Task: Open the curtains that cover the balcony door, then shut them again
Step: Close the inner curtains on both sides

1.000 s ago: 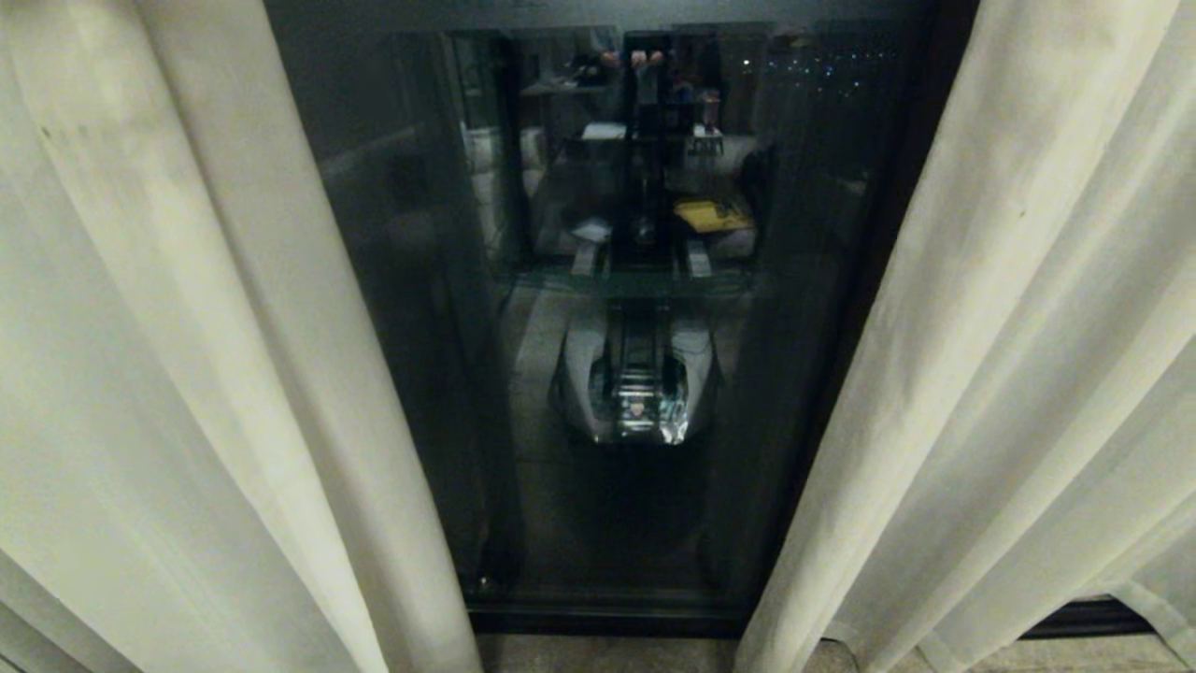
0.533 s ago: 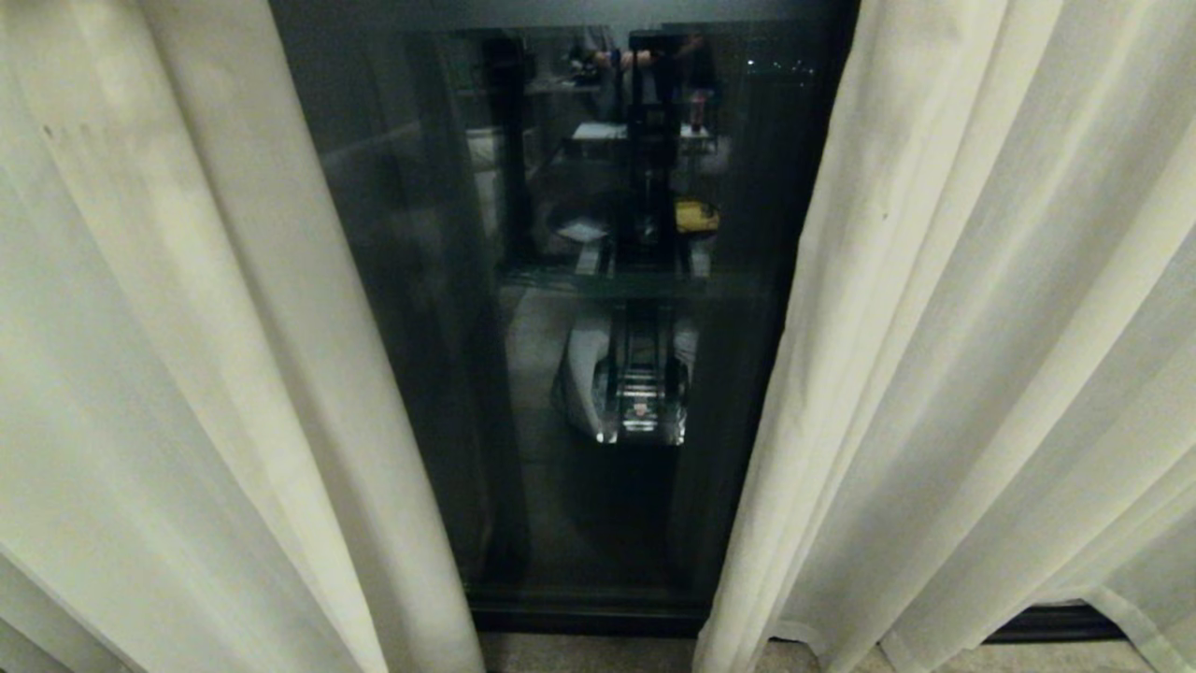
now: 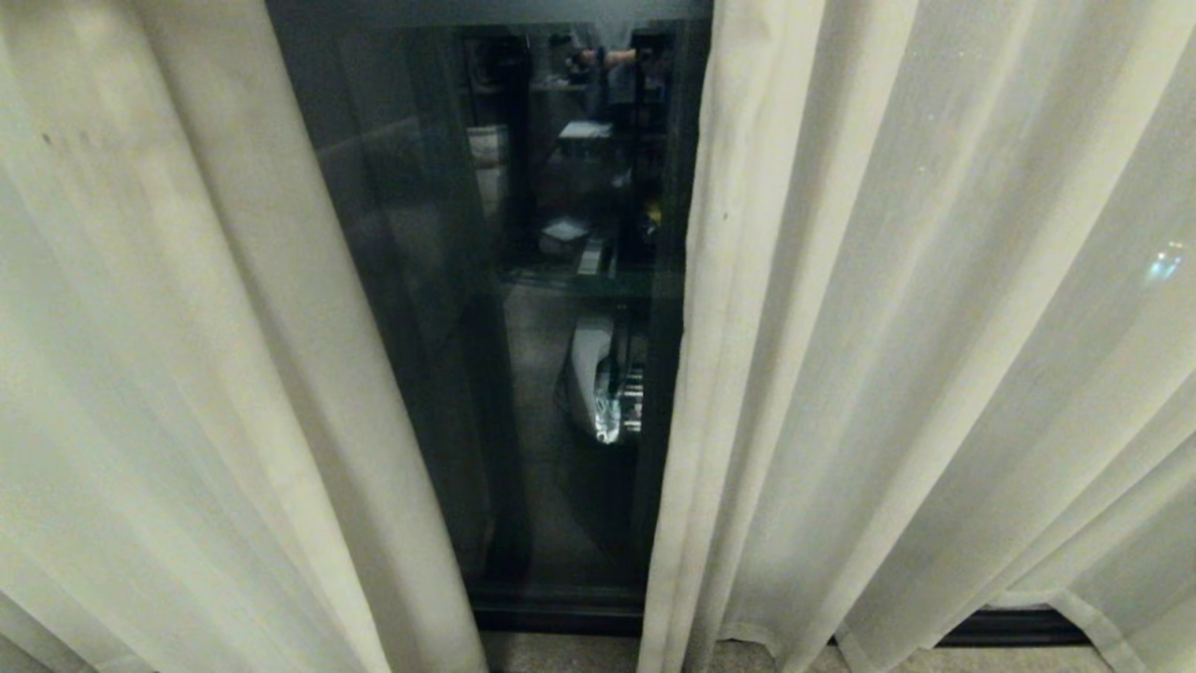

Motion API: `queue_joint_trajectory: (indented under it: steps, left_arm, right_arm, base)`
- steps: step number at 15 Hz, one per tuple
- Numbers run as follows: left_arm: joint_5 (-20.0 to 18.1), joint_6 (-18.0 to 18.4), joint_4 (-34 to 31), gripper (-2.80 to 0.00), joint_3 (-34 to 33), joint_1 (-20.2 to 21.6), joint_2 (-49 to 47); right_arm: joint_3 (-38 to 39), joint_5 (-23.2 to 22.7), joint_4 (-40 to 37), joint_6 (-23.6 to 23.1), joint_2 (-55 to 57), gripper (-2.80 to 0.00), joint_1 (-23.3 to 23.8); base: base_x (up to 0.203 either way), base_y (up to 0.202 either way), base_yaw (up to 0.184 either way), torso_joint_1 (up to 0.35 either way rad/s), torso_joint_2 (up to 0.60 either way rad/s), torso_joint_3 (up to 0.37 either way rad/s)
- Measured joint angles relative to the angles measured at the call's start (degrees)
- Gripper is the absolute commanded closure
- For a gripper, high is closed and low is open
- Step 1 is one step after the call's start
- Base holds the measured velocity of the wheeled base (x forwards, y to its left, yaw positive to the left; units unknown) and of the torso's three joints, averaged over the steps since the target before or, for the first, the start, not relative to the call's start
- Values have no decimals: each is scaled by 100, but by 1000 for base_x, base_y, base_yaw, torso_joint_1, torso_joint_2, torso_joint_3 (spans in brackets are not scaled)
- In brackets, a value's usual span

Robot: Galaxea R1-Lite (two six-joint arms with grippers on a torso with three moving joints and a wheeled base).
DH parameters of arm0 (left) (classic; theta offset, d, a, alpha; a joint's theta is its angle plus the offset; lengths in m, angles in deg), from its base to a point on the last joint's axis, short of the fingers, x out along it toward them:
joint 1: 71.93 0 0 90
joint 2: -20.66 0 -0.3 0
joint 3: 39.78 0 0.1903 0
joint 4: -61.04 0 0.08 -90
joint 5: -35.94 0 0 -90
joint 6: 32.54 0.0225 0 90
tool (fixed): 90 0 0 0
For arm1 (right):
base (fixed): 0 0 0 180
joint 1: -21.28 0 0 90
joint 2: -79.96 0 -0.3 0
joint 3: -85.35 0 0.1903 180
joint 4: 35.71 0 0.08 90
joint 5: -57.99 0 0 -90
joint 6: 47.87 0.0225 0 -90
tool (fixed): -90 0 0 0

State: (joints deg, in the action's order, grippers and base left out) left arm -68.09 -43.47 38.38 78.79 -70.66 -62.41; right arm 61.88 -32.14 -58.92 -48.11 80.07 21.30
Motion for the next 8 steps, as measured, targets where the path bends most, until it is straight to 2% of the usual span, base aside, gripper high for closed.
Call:
queue_joint_trajectory:
  steps: [8]
  left_arm:
    - [-3,2,-7,0,-1,-26,-8]
  right_arm:
    - [0,0,0,0,0,0,-2]
  base:
    - [0,-189,2,3,3,3]
